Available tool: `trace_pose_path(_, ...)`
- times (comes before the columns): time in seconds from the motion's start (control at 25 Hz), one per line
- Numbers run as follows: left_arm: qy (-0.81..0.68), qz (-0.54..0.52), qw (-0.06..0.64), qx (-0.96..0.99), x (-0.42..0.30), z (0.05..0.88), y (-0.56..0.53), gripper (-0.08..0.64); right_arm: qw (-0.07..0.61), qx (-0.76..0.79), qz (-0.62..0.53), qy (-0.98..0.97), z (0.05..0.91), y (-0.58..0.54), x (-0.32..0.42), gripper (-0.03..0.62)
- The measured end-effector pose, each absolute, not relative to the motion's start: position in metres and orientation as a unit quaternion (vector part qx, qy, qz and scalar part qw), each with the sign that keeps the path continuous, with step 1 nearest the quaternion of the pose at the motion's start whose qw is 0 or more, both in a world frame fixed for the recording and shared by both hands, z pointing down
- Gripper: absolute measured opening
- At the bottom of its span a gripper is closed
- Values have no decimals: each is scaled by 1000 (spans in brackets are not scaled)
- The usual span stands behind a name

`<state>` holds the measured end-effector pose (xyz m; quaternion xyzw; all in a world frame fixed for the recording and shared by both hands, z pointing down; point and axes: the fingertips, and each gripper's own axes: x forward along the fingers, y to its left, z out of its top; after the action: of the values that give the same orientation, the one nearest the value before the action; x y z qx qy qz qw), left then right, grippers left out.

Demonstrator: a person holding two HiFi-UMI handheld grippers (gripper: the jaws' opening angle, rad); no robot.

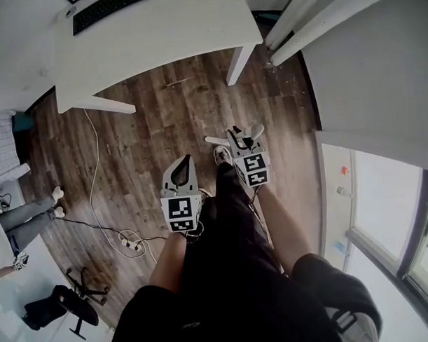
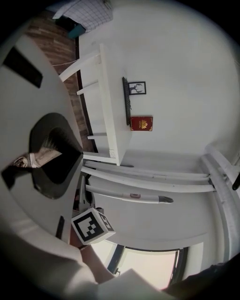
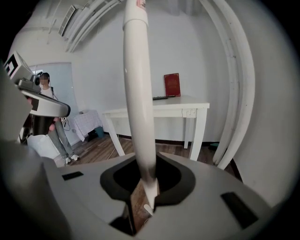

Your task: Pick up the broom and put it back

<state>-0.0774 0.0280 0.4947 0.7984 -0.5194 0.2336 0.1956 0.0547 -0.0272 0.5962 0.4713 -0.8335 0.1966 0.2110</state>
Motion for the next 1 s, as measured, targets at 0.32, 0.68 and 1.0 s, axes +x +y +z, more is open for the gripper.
trace_pose_path(0.32, -527, 259, 232, 776, -72, 533, -7, 0, 252, 423, 228, -840, 657, -70, 51, 83)
trace_pose_path(0.68, -529, 273, 250, 764, -69, 560, -43, 0, 253, 410, 207, -852, 667, -109, 40, 83)
trace_pose_path(1.0, -531, 271, 258, 760, -72, 562, -55, 0, 277, 386, 237, -847, 671, -128, 37, 83)
